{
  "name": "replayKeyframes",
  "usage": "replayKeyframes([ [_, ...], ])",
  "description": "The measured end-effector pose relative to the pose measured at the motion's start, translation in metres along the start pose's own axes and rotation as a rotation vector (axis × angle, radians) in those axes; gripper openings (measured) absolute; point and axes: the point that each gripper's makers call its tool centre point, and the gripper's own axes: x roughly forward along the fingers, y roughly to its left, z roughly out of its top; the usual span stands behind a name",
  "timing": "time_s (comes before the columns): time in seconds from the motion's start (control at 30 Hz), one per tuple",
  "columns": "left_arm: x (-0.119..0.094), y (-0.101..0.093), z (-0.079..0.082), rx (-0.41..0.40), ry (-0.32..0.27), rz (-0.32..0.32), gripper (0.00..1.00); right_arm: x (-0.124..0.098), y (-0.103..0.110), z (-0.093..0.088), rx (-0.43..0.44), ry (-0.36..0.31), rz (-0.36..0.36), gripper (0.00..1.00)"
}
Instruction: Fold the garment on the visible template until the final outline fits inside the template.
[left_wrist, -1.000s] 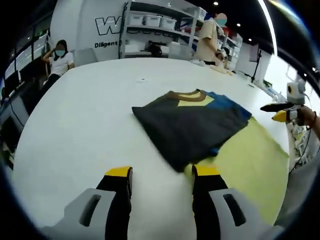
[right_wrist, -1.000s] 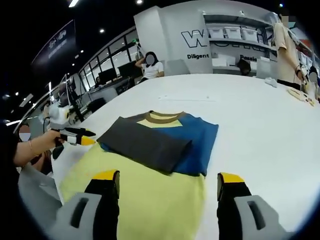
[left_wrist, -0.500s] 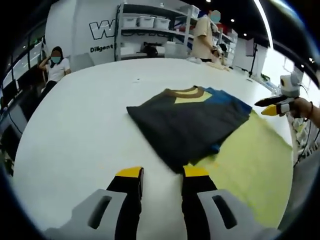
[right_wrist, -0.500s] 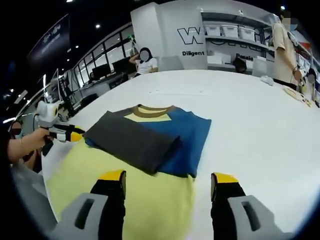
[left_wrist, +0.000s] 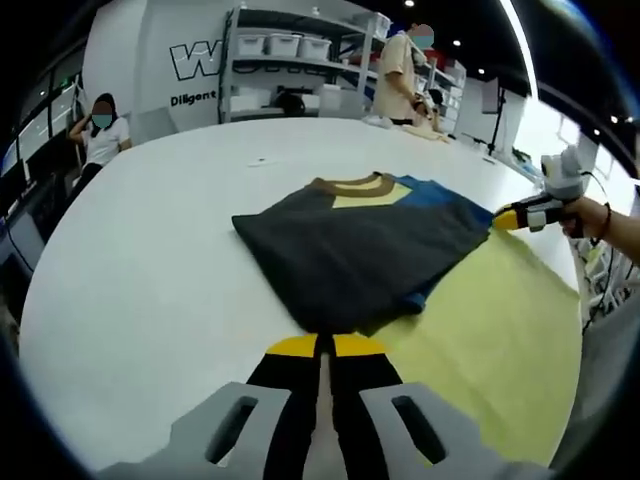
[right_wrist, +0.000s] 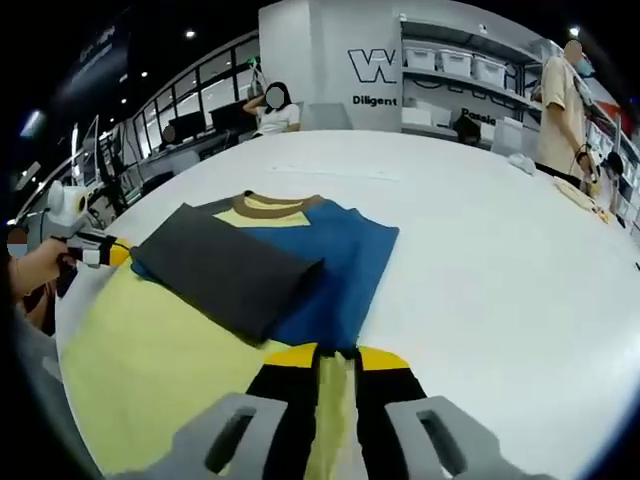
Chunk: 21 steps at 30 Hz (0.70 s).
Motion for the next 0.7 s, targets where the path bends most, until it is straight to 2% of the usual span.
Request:
replayKeyframes([
  [0.17, -0.002, 0.007, -0.002, -0.025, 0.013, 0.02, 0.0, 0.001, -0.004, -0.003, 0.011, 0.011, -0.015, 0.0],
  [0.47, -0.005, 0.019, -0.001, 0.068, 0.061, 0.056, 0.0, 0.0, -0.003, -0.001, -0.001, 0.024, -0.039, 0.0],
  [0.7, -0.009, 0.028, -0.003, 0.085, 0.083, 0.085, 0.0, 0.001, 0.003, -0.002, 0.04, 0.031, -0.024, 0.0],
])
